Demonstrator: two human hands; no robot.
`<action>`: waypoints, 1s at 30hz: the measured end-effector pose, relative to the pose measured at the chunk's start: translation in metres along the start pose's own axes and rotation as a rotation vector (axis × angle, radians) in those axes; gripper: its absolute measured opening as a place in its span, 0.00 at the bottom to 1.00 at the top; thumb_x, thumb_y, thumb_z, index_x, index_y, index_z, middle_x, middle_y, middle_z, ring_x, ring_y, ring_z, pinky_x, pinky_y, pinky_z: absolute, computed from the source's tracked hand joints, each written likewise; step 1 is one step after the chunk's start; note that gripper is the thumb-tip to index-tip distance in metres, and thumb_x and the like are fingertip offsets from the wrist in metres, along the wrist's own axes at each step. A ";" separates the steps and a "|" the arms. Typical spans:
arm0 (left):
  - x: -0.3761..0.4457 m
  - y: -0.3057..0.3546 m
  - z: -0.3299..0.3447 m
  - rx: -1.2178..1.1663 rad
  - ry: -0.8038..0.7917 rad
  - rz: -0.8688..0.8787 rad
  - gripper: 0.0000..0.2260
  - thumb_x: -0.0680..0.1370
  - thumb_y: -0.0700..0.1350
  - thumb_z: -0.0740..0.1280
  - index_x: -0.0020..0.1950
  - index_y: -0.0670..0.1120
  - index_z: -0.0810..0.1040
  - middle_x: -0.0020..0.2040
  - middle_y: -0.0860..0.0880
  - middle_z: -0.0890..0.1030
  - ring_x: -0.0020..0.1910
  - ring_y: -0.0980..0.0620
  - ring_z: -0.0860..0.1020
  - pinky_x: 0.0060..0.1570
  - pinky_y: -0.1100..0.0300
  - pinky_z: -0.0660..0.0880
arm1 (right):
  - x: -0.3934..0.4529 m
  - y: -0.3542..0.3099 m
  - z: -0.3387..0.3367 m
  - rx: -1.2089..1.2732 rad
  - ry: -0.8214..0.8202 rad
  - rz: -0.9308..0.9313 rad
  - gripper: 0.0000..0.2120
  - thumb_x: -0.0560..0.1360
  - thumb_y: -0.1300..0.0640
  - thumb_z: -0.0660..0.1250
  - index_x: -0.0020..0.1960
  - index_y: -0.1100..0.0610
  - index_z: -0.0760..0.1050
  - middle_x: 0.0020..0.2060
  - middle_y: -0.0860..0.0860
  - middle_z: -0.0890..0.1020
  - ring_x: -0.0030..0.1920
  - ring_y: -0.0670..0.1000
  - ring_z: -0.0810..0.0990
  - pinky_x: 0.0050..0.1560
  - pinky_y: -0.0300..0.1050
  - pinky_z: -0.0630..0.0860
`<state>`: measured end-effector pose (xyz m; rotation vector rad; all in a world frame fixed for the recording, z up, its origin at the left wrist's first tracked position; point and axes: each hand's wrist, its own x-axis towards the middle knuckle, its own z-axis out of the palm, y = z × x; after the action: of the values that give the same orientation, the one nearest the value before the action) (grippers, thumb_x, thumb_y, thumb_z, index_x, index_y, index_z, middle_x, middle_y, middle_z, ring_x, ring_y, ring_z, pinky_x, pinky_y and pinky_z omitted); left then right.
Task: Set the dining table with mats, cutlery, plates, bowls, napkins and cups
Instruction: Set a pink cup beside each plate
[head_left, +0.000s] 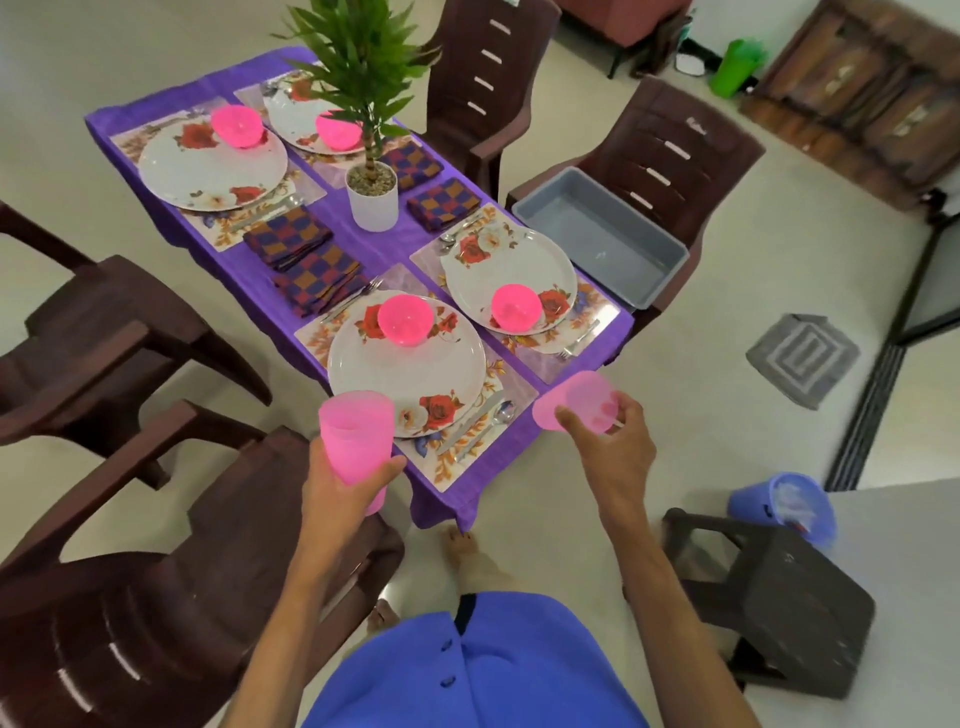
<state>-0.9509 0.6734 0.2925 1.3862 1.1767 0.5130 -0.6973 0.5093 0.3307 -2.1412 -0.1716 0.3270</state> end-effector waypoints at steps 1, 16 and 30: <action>0.004 -0.001 -0.001 0.007 -0.002 -0.006 0.38 0.70 0.51 0.82 0.72 0.60 0.64 0.63 0.63 0.75 0.60 0.62 0.76 0.47 0.59 0.78 | 0.007 0.000 0.004 -0.021 -0.010 0.003 0.42 0.66 0.45 0.83 0.75 0.52 0.69 0.69 0.52 0.76 0.67 0.55 0.76 0.61 0.47 0.78; 0.050 -0.008 0.031 0.058 0.171 -0.176 0.41 0.70 0.50 0.83 0.76 0.57 0.63 0.66 0.55 0.75 0.61 0.55 0.77 0.49 0.54 0.80 | 0.148 0.008 0.109 -0.253 -0.310 -0.067 0.44 0.63 0.47 0.85 0.73 0.53 0.69 0.65 0.53 0.76 0.63 0.57 0.77 0.60 0.58 0.81; 0.066 -0.005 0.045 0.033 0.180 -0.245 0.41 0.69 0.52 0.83 0.75 0.61 0.63 0.65 0.58 0.75 0.62 0.59 0.76 0.50 0.56 0.79 | 0.171 0.026 0.120 -0.386 -0.489 -0.069 0.46 0.62 0.53 0.86 0.74 0.53 0.66 0.65 0.53 0.76 0.65 0.57 0.77 0.59 0.58 0.81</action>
<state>-0.8882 0.7073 0.2565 1.2207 1.4848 0.4510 -0.5699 0.6323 0.2169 -2.3876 -0.6304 0.8302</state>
